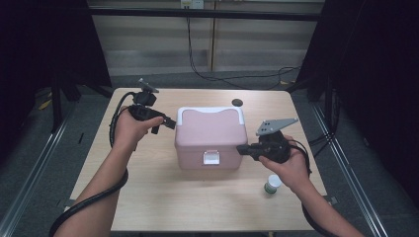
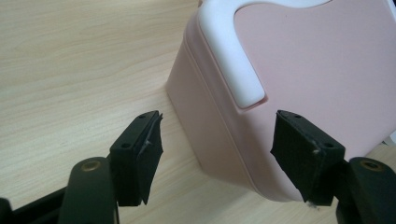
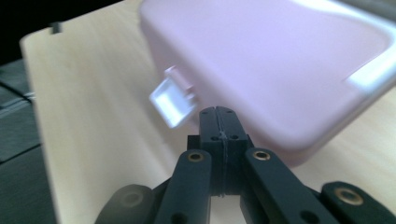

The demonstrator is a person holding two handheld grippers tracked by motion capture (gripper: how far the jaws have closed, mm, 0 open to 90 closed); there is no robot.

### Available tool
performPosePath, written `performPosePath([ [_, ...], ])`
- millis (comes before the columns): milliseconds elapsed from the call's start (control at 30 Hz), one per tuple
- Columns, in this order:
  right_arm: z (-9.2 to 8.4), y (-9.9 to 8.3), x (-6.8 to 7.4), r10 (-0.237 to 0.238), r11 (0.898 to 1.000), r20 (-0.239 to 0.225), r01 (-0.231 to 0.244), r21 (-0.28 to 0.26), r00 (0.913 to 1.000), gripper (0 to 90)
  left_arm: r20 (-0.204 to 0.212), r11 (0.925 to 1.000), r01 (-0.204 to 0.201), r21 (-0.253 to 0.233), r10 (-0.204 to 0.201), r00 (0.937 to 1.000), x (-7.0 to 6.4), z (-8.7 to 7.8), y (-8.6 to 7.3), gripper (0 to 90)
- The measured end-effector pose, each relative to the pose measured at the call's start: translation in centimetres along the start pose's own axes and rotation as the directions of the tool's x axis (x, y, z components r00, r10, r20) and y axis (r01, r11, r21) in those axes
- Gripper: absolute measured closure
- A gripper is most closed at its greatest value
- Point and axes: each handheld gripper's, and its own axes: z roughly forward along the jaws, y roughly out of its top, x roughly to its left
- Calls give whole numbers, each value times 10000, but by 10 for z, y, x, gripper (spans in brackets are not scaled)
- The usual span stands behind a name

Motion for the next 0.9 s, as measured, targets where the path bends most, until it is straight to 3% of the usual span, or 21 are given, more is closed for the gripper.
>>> performPosePath([
  [267, 15, 17, -17, 118, 9997, 839, -98, -238, 9964, 900, 17, 10000, -33, 38, 33, 10000, -2, 4, 4, 316],
  [333, 19, 19, -19, 23, 10000, 1068, -15, -77, 9943, 900, 28, 10000, -75, 66, 75, 10000, -2, 8, 5, 316],
  [533, 27, 19, -23, 132, 9997, 1206, -108, -204, 9926, 900, 103, 9999, 55, -150, -54, 9999, -2, 13, 8, 315],
  [900, 28, 19, -23, 1, 9998, 1289, 26, -203, 9917, 900, 250, 9999, 130, 30, -130, 9996, -5, 30, 18, 317],
])
